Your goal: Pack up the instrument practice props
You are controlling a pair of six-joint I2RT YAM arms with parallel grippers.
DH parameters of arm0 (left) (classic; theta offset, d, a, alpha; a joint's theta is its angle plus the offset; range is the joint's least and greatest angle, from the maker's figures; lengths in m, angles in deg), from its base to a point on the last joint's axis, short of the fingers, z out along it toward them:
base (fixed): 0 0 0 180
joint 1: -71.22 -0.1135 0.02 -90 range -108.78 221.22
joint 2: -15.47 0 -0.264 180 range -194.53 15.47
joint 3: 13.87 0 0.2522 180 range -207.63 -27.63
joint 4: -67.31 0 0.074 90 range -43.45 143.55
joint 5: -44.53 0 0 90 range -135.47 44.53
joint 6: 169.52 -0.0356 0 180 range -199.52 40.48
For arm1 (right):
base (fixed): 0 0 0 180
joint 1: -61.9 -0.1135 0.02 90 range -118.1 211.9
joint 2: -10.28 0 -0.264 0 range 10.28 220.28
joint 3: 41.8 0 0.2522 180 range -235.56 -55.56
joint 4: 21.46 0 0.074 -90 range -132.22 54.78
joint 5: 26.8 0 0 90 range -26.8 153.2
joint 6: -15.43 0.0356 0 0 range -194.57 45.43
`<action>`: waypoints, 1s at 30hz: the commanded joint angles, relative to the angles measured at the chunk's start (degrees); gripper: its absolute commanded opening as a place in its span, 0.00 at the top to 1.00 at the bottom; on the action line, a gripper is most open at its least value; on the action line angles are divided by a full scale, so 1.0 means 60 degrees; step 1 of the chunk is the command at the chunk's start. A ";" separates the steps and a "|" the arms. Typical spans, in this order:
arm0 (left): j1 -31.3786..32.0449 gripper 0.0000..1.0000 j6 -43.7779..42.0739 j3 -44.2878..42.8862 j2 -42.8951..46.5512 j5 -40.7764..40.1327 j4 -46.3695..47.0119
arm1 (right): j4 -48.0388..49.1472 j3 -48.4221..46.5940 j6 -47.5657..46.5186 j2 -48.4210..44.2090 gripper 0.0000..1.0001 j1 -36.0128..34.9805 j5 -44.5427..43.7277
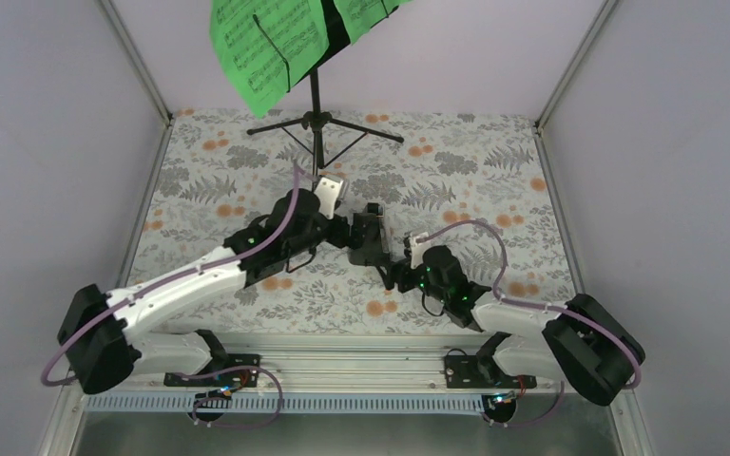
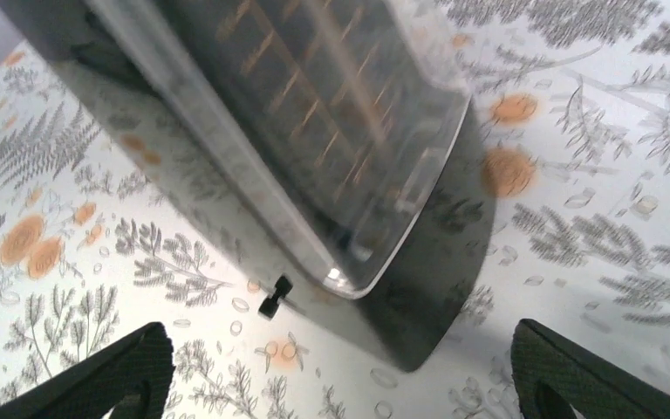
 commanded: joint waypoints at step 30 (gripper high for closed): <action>-0.0442 0.26 0.0045 -0.1777 -0.3772 0.0880 0.0437 | 0.2632 -0.0096 0.0748 0.3363 0.01 -0.2125 -0.3947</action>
